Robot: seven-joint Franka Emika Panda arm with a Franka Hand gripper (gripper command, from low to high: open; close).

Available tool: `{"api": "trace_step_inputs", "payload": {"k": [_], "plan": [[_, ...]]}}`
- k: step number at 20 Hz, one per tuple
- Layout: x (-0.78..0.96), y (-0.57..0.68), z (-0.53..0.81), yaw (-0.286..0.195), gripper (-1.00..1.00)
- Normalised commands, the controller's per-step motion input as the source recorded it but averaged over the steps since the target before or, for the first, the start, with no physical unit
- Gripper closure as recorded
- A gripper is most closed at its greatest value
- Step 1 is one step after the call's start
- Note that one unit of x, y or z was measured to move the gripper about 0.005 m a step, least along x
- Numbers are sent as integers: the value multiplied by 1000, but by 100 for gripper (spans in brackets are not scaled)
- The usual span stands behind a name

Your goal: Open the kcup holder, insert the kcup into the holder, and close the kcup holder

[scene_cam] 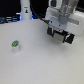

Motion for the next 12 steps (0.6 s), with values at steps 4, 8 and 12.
{"api": "trace_step_inputs", "payload": {"k": [4,8,12], "plan": [[242,-873,109,54,100],[213,-702,50,71,100],[452,-164,119,-43,100]]}}
